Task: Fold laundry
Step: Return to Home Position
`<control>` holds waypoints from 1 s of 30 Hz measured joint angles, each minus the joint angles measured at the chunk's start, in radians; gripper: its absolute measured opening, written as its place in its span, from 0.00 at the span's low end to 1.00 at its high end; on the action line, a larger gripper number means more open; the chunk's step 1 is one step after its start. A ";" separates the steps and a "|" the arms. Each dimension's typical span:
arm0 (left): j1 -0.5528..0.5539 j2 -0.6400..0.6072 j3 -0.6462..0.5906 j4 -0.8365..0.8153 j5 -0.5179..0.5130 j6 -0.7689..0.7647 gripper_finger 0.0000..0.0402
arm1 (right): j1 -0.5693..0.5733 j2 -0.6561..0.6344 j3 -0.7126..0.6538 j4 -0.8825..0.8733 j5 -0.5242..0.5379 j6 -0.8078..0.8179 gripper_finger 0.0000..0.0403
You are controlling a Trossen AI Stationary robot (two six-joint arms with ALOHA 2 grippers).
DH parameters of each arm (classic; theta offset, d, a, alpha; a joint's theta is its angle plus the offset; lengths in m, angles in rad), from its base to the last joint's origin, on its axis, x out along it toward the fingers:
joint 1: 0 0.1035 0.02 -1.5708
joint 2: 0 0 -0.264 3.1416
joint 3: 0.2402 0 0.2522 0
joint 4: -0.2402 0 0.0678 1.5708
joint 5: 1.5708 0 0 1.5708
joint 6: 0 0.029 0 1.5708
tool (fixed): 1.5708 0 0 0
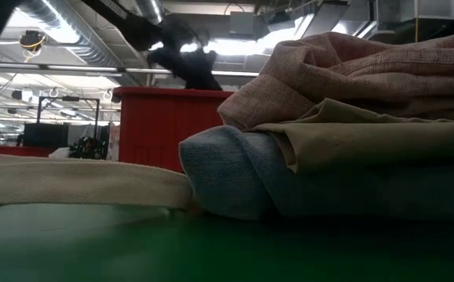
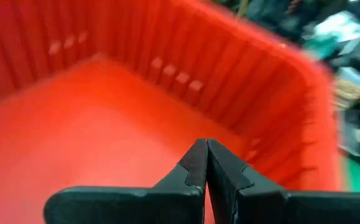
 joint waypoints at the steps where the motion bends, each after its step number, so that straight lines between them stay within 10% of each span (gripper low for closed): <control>1: 0.000 -0.025 0.000 -0.010 0.022 0.013 0.00 | 0.000 -0.002 0.000 -0.005 0.001 0.000 0.01; 18: -0.042 -0.557 -0.009 -0.725 0.121 0.381 0.00 | 0.000 -0.081 0.000 -0.123 0.011 0.000 0.01; 24: -0.042 -0.793 -0.205 -0.740 0.358 0.404 0.00 | 0.000 -0.114 -0.088 -0.122 0.007 0.002 0.01; 30: -0.043 -1.093 -0.458 -0.740 0.379 0.307 0.00 | 0.000 -0.238 -0.271 -0.055 0.000 0.061 0.01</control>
